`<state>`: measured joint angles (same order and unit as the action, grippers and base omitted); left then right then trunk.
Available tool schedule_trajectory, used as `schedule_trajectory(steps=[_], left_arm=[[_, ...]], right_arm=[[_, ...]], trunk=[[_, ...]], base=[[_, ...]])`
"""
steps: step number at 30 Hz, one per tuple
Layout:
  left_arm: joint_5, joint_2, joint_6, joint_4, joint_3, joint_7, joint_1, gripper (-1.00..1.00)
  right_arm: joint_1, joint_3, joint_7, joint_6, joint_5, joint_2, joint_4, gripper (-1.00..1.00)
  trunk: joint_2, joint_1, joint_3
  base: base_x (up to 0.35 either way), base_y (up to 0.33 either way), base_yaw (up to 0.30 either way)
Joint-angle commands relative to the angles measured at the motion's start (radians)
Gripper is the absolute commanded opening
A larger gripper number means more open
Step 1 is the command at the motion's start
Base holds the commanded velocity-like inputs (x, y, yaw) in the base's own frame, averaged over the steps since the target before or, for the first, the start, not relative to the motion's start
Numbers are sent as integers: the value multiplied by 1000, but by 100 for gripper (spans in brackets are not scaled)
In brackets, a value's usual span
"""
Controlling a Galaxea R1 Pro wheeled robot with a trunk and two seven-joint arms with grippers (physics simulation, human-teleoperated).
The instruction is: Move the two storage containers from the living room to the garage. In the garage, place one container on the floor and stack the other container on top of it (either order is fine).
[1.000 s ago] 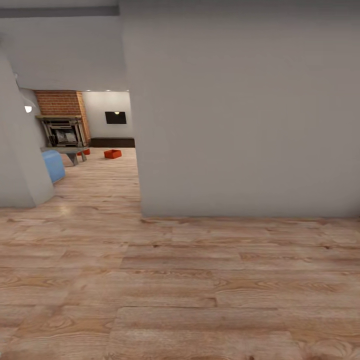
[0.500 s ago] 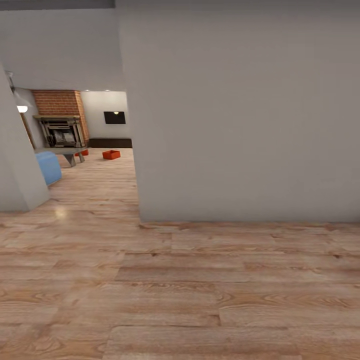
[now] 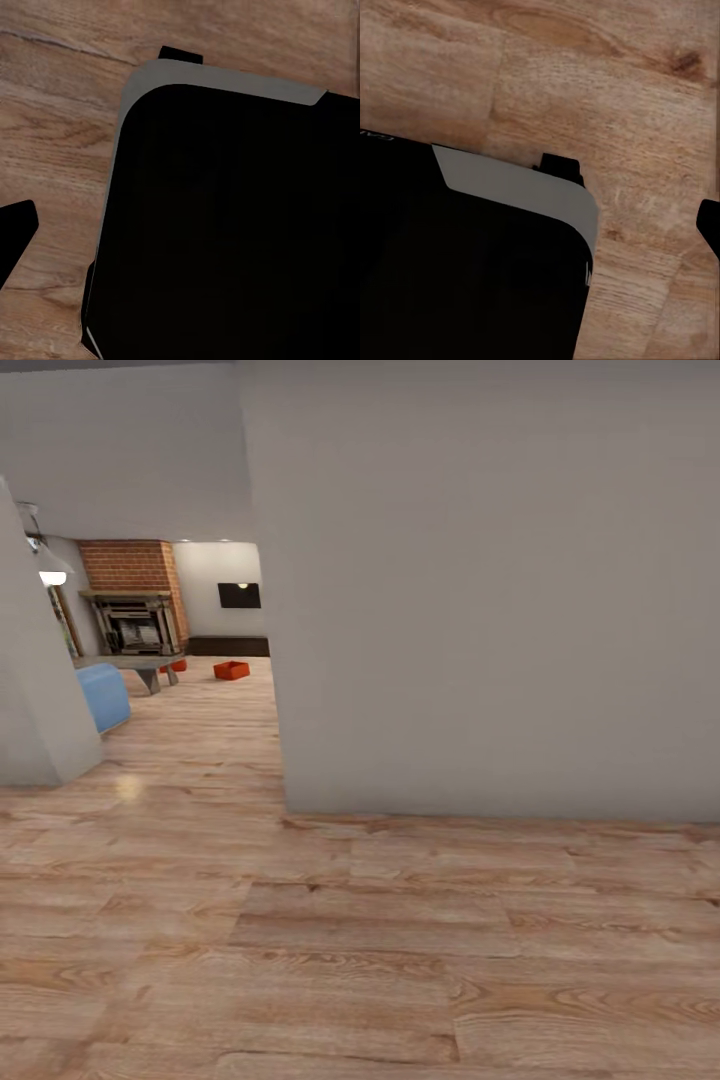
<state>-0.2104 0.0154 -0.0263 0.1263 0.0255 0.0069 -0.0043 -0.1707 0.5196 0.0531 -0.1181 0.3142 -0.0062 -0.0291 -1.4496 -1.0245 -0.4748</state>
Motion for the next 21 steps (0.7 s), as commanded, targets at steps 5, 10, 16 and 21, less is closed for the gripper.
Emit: schedule_trajectory(steps=[5,10,16,21], left_arm=[[-4,0,-3,1,2,1,0,100],[-4,0,-3,1,2,1,0,100],[-4,0,-3,1,2,1,0,100],[-4,0,-3,1,2,1,0,100]], right_arm=[[-1,4,5,-7,10,0,-3,100],[-1,6,5,-8,9,0,-3,100],[-1,3,5,-9,9,0,-3,100],[-1,1,5,-10,15,0,-3,100]], trunk=[[0,-1,-1],[0,-1,-1],[0,-1,-1],[0,-1,-1]], base=[[323,0,266],[323,0,278],[323,0,281],[323,0,285]])
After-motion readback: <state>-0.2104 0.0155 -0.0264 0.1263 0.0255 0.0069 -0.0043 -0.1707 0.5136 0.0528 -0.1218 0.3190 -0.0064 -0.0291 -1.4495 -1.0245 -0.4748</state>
